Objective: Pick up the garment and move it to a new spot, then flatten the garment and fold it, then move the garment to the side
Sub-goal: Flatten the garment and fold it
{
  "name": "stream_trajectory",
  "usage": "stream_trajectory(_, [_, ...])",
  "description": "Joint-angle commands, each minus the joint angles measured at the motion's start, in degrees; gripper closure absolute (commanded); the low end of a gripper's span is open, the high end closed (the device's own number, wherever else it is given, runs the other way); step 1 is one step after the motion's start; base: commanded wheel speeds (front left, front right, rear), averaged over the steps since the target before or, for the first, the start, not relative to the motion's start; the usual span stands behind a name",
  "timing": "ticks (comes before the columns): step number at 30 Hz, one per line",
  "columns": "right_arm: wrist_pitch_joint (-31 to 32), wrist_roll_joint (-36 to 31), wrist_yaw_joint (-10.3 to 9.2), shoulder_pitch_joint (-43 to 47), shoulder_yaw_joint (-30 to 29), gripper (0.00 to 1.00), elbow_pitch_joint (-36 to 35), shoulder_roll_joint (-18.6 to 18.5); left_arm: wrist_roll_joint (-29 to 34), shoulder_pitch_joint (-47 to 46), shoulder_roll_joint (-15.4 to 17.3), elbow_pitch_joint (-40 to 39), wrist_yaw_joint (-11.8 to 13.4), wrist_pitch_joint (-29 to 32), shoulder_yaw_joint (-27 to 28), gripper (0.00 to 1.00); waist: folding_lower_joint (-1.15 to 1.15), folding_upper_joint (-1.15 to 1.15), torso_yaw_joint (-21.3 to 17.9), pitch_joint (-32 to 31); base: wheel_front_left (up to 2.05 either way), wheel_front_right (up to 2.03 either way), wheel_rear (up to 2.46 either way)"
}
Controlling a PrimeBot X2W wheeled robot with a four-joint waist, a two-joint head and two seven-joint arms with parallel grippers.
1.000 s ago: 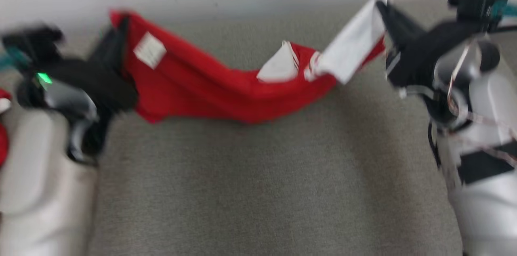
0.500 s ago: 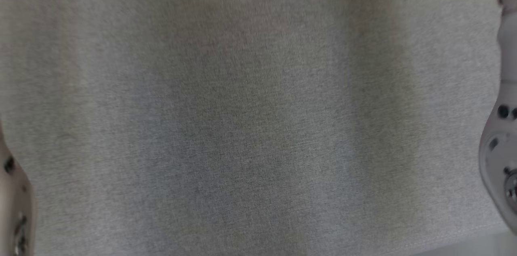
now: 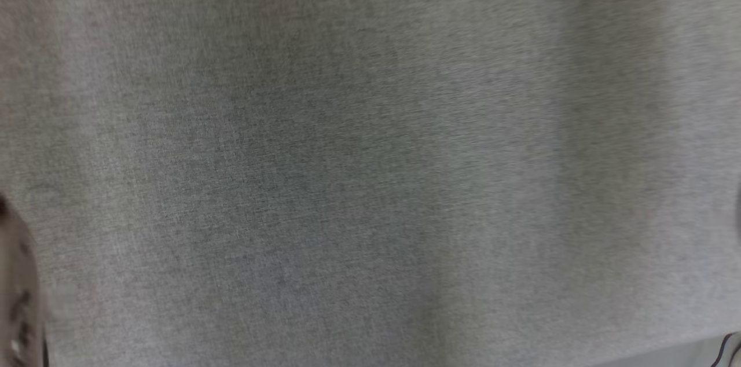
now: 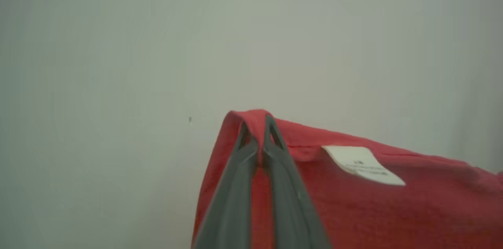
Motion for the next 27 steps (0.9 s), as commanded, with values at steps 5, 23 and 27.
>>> stream_trajectory(5, [-0.01, 2.20, 0.16, 8.56, 7.46, 1.00, 0.91, -1.99, -0.88, 9.36, 0.36, 2.36, -0.78, -0.87, -1.09, 1.00, 0.00, -0.01, 1.38, 0.88, 0.00, 0.00, 0.00])
stream_trajectory(23, [18.54, 16.59, 0.16, 41.23, 18.69, 1.00, -4.56, -11.99, -8.33, 45.03, -1.32, -4.20, -0.80, -0.92, -5.08, 1.00, 0.00, -0.01, 3.59, -19.19, 0.00, 0.00, 0.00])
stream_trajectory(27, [28.14, 13.96, 0.16, 51.58, 18.27, 1.00, -8.31, -14.00, -8.14, 52.08, -2.44, -3.35, -0.71, -0.92, -5.16, 1.00, 0.00, -0.01, 3.47, -23.68, 0.00, 0.00, 0.00])
